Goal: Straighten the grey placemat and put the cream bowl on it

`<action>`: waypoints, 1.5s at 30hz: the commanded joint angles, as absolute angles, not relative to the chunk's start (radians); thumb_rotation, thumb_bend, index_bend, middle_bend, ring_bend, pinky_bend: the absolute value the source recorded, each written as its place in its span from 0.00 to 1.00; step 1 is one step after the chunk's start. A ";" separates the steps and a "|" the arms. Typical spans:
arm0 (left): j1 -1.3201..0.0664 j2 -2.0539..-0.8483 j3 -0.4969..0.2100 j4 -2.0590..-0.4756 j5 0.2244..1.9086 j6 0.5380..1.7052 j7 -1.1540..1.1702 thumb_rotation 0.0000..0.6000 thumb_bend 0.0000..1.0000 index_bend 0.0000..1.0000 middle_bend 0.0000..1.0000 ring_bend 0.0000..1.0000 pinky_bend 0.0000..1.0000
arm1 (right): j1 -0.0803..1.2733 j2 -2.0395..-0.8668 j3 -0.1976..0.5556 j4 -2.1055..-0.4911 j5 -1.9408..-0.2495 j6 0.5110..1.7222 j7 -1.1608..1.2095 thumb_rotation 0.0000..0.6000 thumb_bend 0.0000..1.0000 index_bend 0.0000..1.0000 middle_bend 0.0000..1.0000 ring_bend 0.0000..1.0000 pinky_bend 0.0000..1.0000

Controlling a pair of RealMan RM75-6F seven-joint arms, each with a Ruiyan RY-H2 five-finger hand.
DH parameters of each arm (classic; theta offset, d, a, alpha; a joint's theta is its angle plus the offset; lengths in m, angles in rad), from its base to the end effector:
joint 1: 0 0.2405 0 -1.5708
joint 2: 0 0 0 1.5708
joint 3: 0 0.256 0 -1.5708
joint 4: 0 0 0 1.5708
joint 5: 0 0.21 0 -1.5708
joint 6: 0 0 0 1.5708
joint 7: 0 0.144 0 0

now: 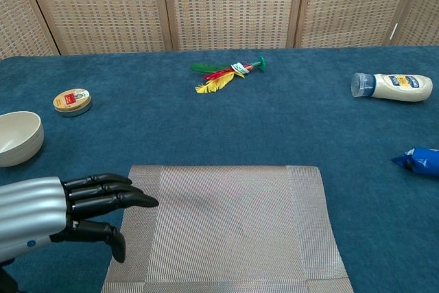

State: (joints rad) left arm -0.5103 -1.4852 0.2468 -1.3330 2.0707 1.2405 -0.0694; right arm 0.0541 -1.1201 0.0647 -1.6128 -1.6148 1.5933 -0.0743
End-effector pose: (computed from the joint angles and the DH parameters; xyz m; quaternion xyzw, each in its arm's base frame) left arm -0.2163 0.1798 -0.0229 -0.8767 -0.2279 -0.3920 0.1609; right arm -0.2936 -0.1730 0.1685 0.6088 -0.3142 0.4162 0.5978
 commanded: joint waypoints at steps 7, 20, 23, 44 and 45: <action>-0.532 -1.538 0.260 -1.307 2.084 1.193 -0.020 1.00 0.00 0.34 0.00 0.00 0.00 | 0.056 -1.122 0.067 -1.611 -1.606 1.588 -0.077 1.00 0.00 0.07 0.00 0.00 0.00; -0.537 -1.592 0.261 -1.254 2.066 1.170 0.056 1.00 0.00 0.34 0.00 0.00 0.00 | 0.058 -1.124 0.068 -1.608 -1.602 1.584 -0.078 1.00 0.00 0.07 0.00 0.00 0.00; -0.539 -1.601 0.260 -1.250 2.059 1.170 0.062 1.00 0.00 0.34 0.00 0.00 0.00 | 0.058 -1.124 0.069 -1.608 -1.601 1.584 -0.078 1.00 0.00 0.07 0.00 0.00 0.00; -0.579 -1.602 0.246 -1.322 2.008 1.124 0.102 1.00 0.25 0.36 0.00 0.00 0.00 | 0.059 -1.128 0.066 -1.607 -1.604 1.583 -0.085 1.00 0.00 0.07 0.00 0.00 0.00; -0.580 -1.602 0.246 -1.324 2.006 1.122 0.102 1.00 0.27 0.37 0.00 0.00 0.00 | 0.059 -1.128 0.066 -1.607 -1.604 1.583 -0.085 1.00 0.00 0.07 0.00 0.00 0.00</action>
